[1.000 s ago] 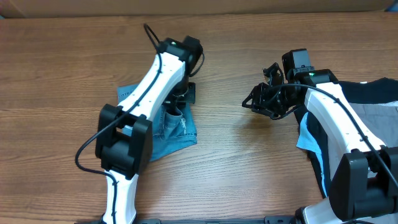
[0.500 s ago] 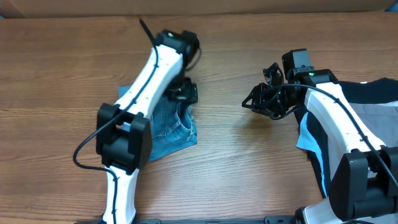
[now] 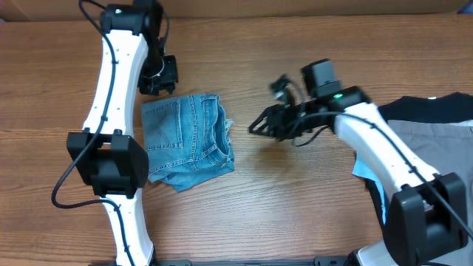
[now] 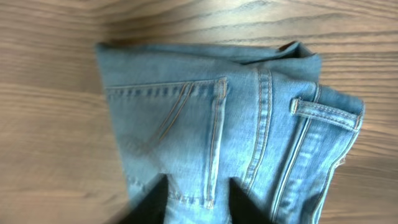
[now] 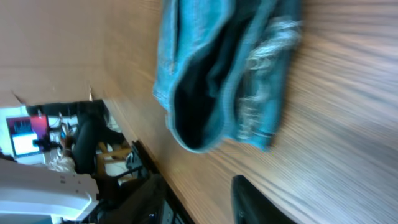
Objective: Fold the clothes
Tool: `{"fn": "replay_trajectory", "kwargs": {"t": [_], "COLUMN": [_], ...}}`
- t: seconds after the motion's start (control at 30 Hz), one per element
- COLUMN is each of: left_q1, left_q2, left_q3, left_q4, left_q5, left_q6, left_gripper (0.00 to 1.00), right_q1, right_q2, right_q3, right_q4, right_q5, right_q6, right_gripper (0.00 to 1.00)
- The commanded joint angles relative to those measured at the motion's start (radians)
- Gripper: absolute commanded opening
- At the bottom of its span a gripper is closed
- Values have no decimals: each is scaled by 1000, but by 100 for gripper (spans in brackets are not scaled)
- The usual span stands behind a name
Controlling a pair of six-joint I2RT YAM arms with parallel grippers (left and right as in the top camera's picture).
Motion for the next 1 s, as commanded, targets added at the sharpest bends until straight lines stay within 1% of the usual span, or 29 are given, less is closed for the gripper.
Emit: {"fn": "replay_trajectory", "kwargs": {"t": [0.0,0.03,0.1,0.17,0.2,0.27,0.37,0.43,0.5,0.6,0.7,0.8,0.87,0.97], "left_q1": [39,45,53,55,55,55,51,50,51,51,51,51,51,50], "left_q2": [-11,-11,-11,-11,-11,-11,-11,-11,-11,-11,-11,-11,-11,-11], "left_q3": [-92,-112,-155,-199,-220,-251,-298,-328,-353,-403,-432,-454,-457,-457], "left_q4": [40,51,79,113,130,153,184,206,224,246,248,267,276,284], "left_q5": [170,182,186,185,185,186,185,186,186,185,186,186,185,185], "left_q6": [177,201,240,253,253,261,261,260,259,260,259,259,259,259], "left_gripper": [4,5,4,4,4,4,4,4,4,4,4,4,4,4], "right_q1": [149,180,234,274,287,304,307,304,297,276,257,241,234,219], "right_q2": [-12,-11,-8,4,12,45,127,187,240,309,332,325,307,253], "right_q3": [15,15,14,14,14,11,10,10,10,10,10,14,30,89], "right_q4": [76,101,164,215,232,262,295,319,329,303,254,224,192,96], "right_q5": [140,195,272,319,330,333,333,333,333,359,416,426,426,450], "right_q6": [121,148,158,158,158,166,225,248,256,298,358,359,330,314], "right_gripper": [32,30,29,22,21,20,11,7,6,4,4,4,4,4]}}
